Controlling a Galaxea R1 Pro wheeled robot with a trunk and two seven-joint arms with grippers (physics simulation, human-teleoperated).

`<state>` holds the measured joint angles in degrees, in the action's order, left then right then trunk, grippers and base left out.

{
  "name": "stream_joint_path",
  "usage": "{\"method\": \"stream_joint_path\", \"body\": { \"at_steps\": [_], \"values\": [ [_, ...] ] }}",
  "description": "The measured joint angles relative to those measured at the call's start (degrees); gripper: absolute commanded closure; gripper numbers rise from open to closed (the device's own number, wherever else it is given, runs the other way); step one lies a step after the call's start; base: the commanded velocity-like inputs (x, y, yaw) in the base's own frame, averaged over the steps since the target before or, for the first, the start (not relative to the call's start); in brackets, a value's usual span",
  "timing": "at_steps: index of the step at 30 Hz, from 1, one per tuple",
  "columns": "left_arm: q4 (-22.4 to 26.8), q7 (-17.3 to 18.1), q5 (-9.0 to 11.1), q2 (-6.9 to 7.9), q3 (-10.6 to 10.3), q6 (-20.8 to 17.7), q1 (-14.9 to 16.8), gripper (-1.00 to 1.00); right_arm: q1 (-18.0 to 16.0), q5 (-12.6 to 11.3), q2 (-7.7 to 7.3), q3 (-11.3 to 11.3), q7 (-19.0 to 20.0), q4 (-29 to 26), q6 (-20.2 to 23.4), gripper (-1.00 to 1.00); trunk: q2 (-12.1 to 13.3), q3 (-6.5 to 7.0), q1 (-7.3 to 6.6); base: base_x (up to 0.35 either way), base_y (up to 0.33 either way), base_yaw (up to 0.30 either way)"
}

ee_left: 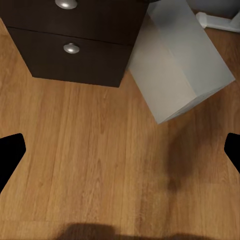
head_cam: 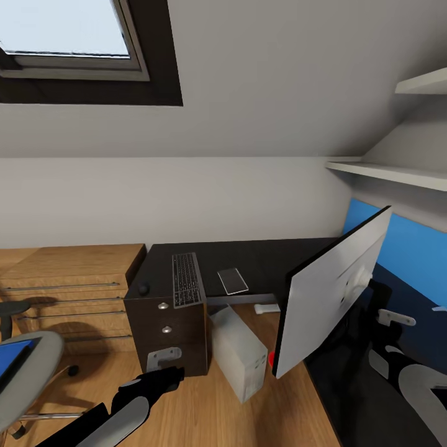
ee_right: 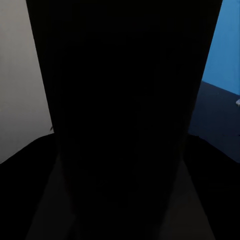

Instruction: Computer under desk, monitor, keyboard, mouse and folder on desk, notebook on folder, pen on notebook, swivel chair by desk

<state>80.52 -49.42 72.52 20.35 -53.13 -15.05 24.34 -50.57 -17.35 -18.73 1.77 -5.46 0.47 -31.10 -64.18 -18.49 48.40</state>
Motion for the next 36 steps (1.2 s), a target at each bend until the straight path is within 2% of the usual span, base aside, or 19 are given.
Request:
{"method": "stream_joint_path", "body": {
  "at_steps": [26,28,36],
  "values": [
    [0.05,0.00,-0.09,0.00,0.06,0.00,0.00,-1.00,0.00,-0.26,0.00,0.10,0.08,0.02,-0.05,1.00,0.00,0.00,0.00,-0.003,0.000,0.000],
    [0.06,0.00,-0.06,0.00,0.06,0.00,0.01,-1.00,0.00,0.45,0.01,-0.29,0.10,-0.04,0.06,1.00,0.00,0.00,0.02,-0.195,0.000,0.000],
    [0.05,0.00,-0.04,0.00,-0.01,-0.01,0.01,-1.00,0.00,0.36,0.01,-0.21,0.04,-0.04,0.05,1.00,0.01,0.00,0.04,-0.306,0.000,0.000]
  ]
}}
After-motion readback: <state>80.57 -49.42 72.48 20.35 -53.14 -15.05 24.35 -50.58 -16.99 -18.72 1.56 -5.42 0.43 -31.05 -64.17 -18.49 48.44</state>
